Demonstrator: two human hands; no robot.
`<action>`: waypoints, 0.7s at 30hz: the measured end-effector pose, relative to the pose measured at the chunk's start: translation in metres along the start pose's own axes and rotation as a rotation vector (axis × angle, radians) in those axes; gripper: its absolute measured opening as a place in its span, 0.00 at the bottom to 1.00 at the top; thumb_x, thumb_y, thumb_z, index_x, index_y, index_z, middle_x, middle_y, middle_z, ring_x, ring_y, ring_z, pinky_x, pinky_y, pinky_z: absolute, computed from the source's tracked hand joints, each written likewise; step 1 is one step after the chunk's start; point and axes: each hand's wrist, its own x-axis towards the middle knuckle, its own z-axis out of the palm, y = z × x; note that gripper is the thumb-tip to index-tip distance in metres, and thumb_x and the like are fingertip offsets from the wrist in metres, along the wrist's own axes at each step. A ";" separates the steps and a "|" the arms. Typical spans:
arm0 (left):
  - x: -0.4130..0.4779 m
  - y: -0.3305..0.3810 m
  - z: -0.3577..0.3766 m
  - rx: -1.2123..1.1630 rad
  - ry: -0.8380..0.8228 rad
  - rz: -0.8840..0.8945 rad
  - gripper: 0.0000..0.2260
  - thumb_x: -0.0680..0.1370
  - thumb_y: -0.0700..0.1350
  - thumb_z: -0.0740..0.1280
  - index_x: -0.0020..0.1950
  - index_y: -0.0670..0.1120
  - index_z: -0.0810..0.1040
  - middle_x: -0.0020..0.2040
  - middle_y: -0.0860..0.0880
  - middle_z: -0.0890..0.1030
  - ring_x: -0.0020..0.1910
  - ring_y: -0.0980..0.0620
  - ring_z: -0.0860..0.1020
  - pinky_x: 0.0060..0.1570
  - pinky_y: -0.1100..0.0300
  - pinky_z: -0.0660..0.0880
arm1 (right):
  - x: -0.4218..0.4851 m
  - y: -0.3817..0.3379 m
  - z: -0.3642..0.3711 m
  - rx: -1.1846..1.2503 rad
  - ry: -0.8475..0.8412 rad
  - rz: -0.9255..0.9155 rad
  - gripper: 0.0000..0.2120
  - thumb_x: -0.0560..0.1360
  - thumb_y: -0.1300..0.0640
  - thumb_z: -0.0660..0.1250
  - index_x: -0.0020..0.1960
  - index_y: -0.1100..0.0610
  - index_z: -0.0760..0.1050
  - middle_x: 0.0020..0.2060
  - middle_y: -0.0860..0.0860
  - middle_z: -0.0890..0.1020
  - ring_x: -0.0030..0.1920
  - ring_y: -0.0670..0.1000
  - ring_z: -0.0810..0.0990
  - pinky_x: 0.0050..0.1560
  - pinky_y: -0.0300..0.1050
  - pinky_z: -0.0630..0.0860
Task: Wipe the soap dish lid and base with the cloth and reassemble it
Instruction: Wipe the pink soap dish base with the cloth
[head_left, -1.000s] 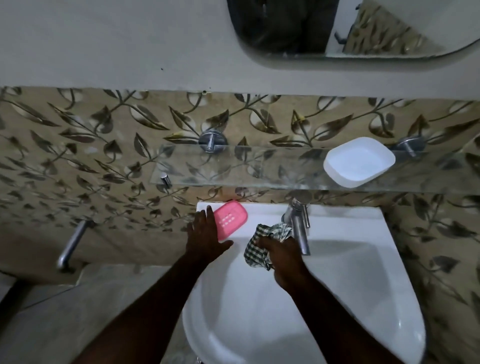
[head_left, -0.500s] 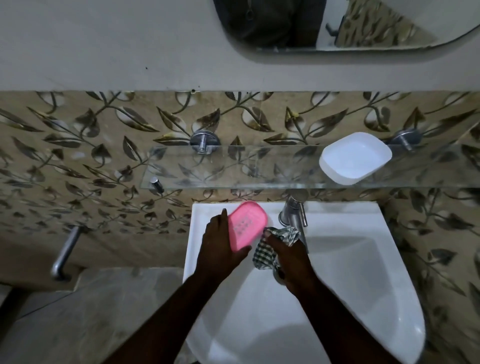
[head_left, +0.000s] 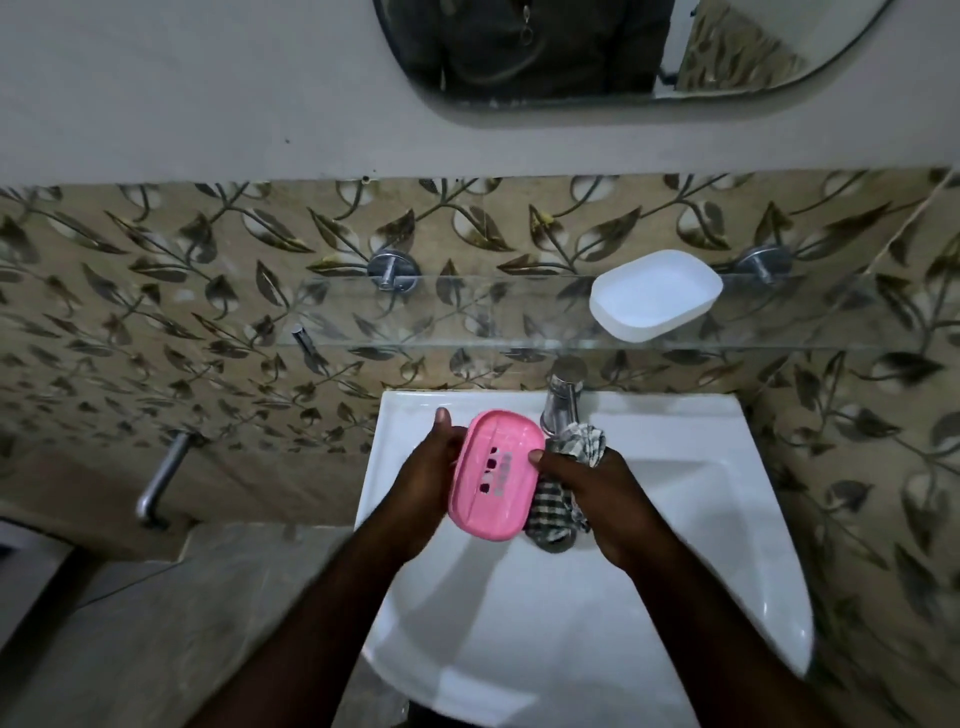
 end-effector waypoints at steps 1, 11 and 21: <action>-0.004 -0.002 0.003 -0.134 -0.053 -0.104 0.34 0.74 0.69 0.54 0.60 0.42 0.77 0.57 0.38 0.82 0.56 0.39 0.80 0.58 0.43 0.75 | -0.003 0.000 -0.002 -0.033 -0.028 0.005 0.13 0.72 0.65 0.73 0.54 0.70 0.77 0.45 0.65 0.85 0.40 0.61 0.85 0.37 0.56 0.82; -0.035 -0.032 0.032 -0.674 -0.292 -0.195 0.34 0.76 0.65 0.57 0.68 0.39 0.73 0.68 0.36 0.73 0.66 0.37 0.72 0.69 0.37 0.63 | -0.030 -0.017 -0.025 -0.153 0.020 -0.167 0.12 0.72 0.57 0.74 0.51 0.63 0.82 0.44 0.61 0.86 0.45 0.62 0.86 0.48 0.63 0.82; -0.038 -0.020 0.058 -0.728 -0.356 -0.213 0.28 0.75 0.60 0.58 0.61 0.39 0.79 0.56 0.36 0.80 0.50 0.37 0.80 0.47 0.40 0.78 | -0.066 -0.051 -0.037 -0.158 0.092 -0.422 0.14 0.71 0.72 0.71 0.53 0.59 0.81 0.47 0.55 0.87 0.49 0.59 0.85 0.49 0.56 0.81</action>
